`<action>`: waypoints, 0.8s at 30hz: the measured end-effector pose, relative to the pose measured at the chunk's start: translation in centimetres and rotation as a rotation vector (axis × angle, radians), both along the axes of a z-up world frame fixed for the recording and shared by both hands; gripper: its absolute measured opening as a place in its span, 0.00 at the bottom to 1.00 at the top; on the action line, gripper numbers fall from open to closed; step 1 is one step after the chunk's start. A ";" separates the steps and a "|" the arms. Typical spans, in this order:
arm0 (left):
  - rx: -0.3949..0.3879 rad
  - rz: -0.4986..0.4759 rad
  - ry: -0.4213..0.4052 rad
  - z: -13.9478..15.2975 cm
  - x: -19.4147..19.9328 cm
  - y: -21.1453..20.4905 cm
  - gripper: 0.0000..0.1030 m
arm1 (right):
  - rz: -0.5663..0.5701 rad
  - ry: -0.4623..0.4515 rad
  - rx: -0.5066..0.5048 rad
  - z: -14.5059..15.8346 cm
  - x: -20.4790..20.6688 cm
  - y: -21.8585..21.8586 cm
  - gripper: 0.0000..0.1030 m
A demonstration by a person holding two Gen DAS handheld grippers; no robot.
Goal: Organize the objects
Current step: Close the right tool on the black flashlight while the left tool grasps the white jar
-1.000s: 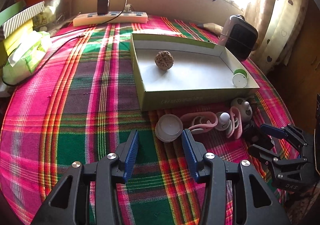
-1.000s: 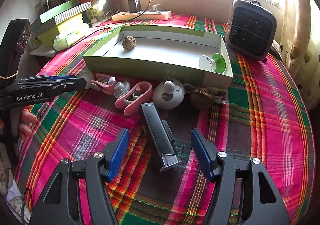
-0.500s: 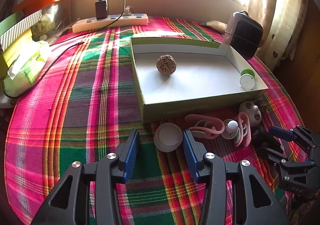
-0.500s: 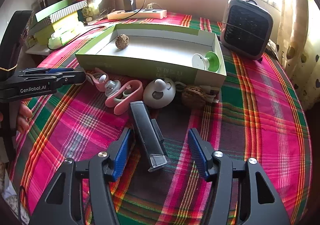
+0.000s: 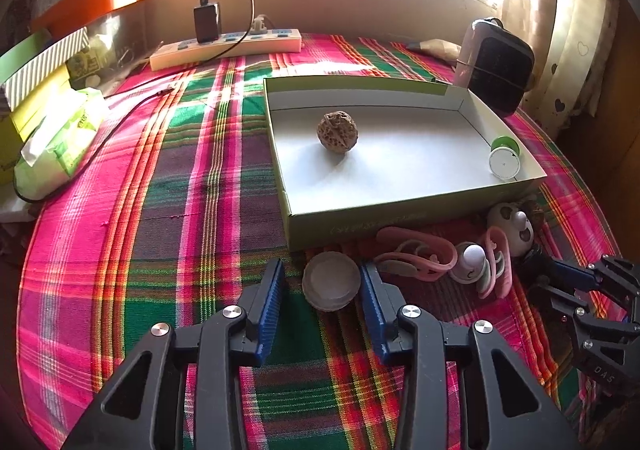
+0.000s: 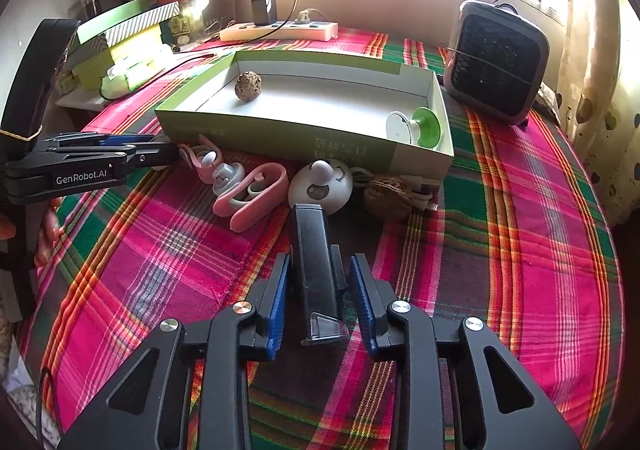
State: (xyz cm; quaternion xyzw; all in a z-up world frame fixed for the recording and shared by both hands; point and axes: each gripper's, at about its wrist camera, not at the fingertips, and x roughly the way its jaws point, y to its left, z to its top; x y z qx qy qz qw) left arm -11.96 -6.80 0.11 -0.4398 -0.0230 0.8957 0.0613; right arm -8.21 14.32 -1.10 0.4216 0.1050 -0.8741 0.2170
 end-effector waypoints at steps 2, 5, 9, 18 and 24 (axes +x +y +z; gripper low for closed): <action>0.001 0.006 -0.001 0.0 0.0 -0.1 0.30 | 0.002 0.000 -0.001 0.0 0.0 0.0 0.25; 0.001 0.012 -0.001 0.0 0.0 -0.3 0.27 | 0.003 0.002 -0.003 0.0 0.0 0.0 0.24; 0.007 0.020 -0.002 0.0 0.0 -0.4 0.25 | 0.003 0.002 -0.003 0.0 -0.1 0.0 0.24; -0.001 0.017 0.003 0.0 0.1 -0.3 0.25 | 0.002 0.002 -0.003 0.0 -0.1 0.1 0.24; 0.001 0.019 0.007 0.1 0.2 -0.4 0.25 | -0.004 0.003 -0.003 0.1 -0.2 0.2 0.24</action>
